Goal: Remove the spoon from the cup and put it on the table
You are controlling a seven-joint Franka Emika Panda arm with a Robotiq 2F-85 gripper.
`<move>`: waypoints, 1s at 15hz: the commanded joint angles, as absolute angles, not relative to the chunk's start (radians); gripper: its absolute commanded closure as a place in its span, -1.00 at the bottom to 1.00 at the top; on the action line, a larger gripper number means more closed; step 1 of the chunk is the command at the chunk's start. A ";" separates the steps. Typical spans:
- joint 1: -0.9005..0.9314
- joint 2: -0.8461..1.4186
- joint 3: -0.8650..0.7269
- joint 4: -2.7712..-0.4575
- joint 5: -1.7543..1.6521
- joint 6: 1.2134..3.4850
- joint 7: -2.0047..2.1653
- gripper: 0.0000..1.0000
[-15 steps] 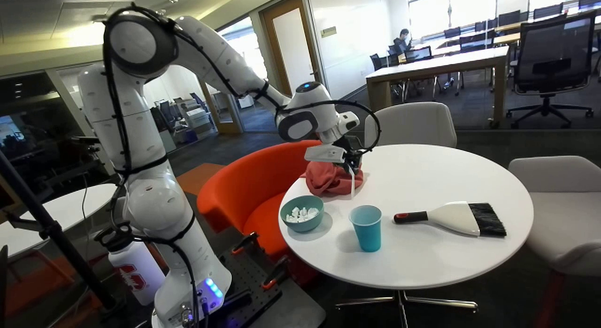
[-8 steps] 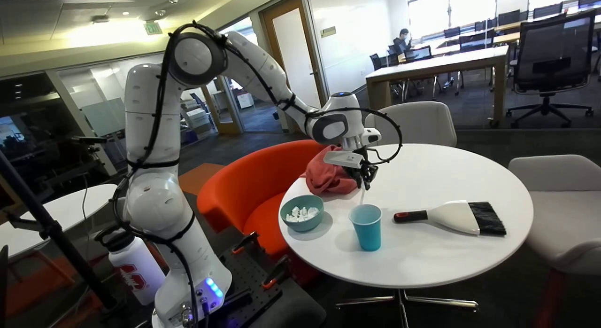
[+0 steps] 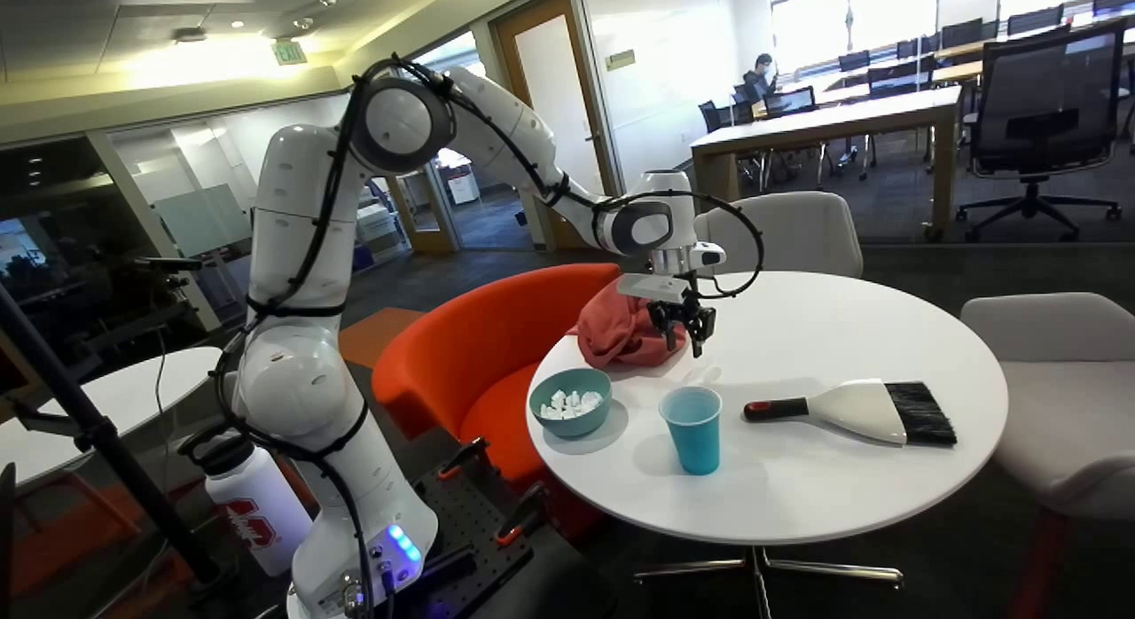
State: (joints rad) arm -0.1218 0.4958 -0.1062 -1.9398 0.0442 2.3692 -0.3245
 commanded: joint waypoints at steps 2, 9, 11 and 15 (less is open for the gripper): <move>-0.143 0.509 -0.088 -1.898 0.016 2.267 -0.297 -0.98; -0.149 0.449 -0.088 -1.961 0.009 2.274 -0.315 -1.00; -0.153 0.428 -0.087 -1.978 0.011 2.280 -0.323 -1.00; -0.157 0.460 -0.084 -1.950 0.024 2.291 -0.319 -1.00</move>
